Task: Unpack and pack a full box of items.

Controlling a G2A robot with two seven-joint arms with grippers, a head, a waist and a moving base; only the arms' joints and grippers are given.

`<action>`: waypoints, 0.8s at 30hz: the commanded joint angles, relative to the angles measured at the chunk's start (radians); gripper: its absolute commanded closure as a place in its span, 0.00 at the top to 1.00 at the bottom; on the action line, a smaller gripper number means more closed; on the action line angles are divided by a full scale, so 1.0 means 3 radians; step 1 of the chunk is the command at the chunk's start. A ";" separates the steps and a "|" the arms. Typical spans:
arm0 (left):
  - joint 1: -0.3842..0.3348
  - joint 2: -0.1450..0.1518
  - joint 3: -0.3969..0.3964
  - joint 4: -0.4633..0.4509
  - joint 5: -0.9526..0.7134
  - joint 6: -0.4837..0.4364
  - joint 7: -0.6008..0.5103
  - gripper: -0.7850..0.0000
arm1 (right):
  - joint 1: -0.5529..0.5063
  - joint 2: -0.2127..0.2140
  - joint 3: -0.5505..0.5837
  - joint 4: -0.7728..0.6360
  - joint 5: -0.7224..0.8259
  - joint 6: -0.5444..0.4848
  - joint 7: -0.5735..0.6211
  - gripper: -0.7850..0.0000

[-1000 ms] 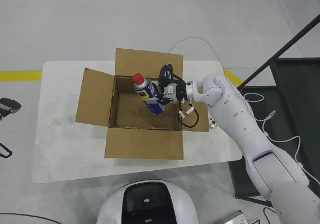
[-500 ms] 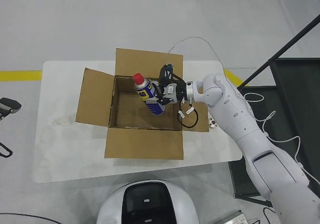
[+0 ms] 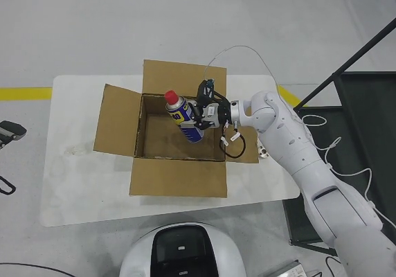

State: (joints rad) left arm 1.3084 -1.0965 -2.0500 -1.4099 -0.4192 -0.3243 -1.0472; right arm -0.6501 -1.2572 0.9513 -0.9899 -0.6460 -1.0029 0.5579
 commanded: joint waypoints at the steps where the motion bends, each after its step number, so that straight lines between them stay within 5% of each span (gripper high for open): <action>1: 0.0000 0.0000 0.0000 0.0000 0.0000 0.0000 0.0000 1.00 | -0.0066 0.0016 0.0038 -0.0084 0.0053 -0.0031 -0.0098 0.00; 7: 0.0000 0.0000 0.0000 0.0000 0.0000 0.0000 0.0000 1.00 | -0.0376 0.0191 0.0325 -0.0621 0.0156 -0.0031 -0.0224 0.00; 12: 0.0000 0.0000 0.0000 0.0000 0.0000 0.0000 0.0000 1.00 | -0.0954 0.0434 0.0936 -0.1237 -0.0074 -0.0031 -0.0494 0.00; 24: 0.0000 0.0000 0.0000 0.0000 0.0000 0.0000 0.0000 1.00 | -0.2538 0.0696 0.2214 -0.1979 -0.0725 -0.0031 -0.1802 0.00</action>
State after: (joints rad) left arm 1.3084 -1.0965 -2.0500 -1.4099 -0.4192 -0.3243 -1.0472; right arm -1.3841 -1.0491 1.6011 -1.5811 -0.8509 -1.0123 0.0446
